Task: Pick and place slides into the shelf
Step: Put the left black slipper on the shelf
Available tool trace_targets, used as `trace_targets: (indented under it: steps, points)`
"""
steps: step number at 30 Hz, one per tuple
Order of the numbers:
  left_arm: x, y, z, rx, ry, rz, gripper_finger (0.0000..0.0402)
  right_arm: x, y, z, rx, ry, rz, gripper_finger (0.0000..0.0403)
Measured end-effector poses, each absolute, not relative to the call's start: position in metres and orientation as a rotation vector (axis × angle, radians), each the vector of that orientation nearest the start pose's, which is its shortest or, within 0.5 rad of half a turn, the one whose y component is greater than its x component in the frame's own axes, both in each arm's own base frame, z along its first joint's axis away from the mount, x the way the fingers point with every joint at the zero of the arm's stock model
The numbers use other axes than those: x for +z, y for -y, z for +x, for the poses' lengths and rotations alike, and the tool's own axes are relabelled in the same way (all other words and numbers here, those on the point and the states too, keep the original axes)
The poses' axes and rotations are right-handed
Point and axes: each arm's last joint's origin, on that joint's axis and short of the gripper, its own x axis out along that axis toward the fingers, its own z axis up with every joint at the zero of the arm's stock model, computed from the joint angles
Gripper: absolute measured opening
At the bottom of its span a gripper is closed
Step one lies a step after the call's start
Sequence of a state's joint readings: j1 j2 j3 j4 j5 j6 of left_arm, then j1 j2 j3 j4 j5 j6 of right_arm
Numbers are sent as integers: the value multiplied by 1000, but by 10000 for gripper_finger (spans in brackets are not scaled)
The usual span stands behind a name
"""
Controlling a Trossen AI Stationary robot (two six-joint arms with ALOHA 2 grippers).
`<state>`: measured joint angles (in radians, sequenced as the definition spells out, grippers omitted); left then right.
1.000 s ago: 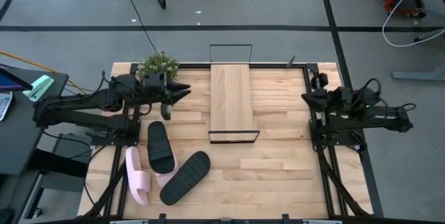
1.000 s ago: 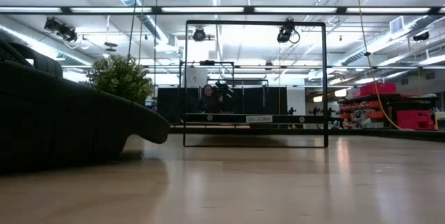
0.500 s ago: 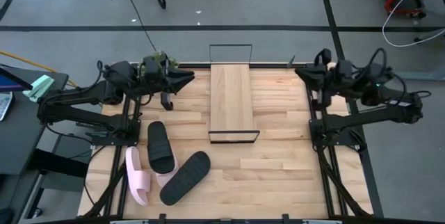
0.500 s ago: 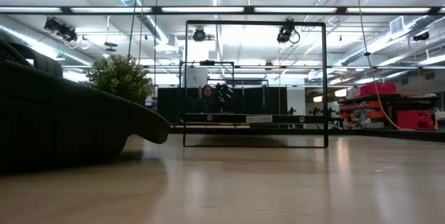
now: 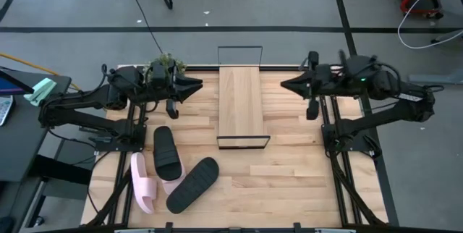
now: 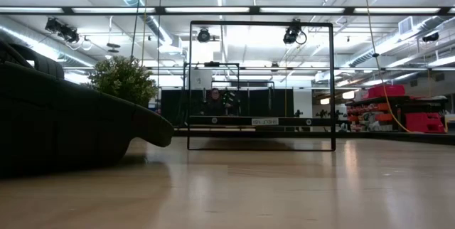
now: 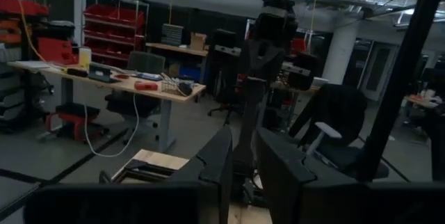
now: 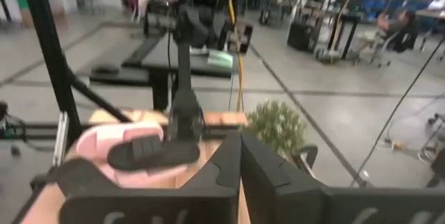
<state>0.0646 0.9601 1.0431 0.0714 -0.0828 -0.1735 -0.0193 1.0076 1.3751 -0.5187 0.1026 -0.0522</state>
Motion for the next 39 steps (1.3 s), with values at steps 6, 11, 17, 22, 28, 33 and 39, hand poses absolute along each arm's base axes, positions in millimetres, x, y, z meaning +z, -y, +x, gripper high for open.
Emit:
trace_targets:
  steps: [6,11,17,22,28,33,39]
  points:
    - [407,-6,204,122,89,-208,74,440,6,201,-96,-273,-65,39]
    - [399,7,204,79,0,-219,79,432,4,214,-53,-319,-42,61]
    - [378,23,200,35,-220,-222,85,427,3,224,-63,-338,63,83]
    - [365,35,192,-10,-382,-269,112,423,3,235,-83,-344,177,96]
    - [356,39,174,-7,-525,-299,159,416,-1,252,-84,-337,275,110]
    - [353,34,151,17,-607,-317,182,410,-3,270,-101,-319,413,115]
    - [357,30,133,3,-591,-286,174,397,-4,294,-126,-317,491,115]
